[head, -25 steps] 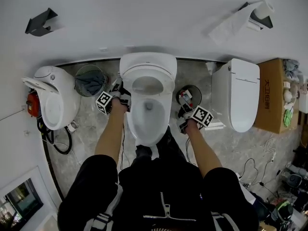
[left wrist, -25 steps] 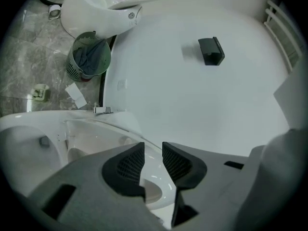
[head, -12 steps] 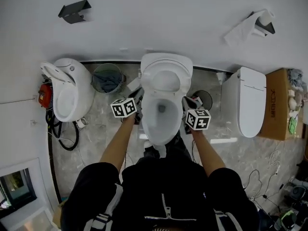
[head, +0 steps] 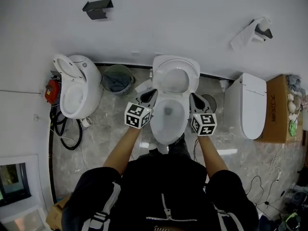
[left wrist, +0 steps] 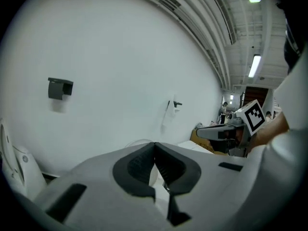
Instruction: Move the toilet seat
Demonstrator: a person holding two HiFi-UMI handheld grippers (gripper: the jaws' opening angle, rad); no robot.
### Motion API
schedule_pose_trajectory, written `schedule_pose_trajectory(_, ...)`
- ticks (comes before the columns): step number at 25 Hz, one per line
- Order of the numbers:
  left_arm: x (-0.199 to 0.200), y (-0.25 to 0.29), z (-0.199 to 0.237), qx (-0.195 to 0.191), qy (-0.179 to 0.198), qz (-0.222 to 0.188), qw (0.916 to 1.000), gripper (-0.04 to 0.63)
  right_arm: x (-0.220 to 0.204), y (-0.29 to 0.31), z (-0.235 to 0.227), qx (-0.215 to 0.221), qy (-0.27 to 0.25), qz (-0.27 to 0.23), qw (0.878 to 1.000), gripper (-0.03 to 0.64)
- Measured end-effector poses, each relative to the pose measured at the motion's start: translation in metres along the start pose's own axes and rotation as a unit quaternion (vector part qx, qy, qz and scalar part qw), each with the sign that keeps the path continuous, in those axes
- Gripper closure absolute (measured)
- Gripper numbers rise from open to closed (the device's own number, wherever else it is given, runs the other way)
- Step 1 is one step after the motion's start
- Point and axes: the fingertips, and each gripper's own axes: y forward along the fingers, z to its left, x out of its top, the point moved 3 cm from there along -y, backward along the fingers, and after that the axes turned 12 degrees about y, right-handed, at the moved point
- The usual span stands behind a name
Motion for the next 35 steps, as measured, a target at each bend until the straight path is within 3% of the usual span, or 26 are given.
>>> schedule_pose_trajectory(9, 0.031, -0.064, -0.02, -0.013, 0.047, -0.045, 0.9978, 0.595, 0.015, -0.055, 0.048, -0.004, -0.001, -0.057, 0.998, 0.615)
schedule_pose_trajectory(17, 0.04, -0.084, -0.032, -0.015, 0.048, -0.066, 0.9966, 0.595, 0.019, -0.083, 0.067, 0.002, -0.017, -0.077, 0.997, 0.616)
schedule_pose_trajectory(35, 0.039, -0.084, -0.029, -0.004, 0.035, -0.062, 0.9975, 0.595, 0.016, -0.091, 0.059, -0.005, -0.022, -0.07, 0.997, 0.617)
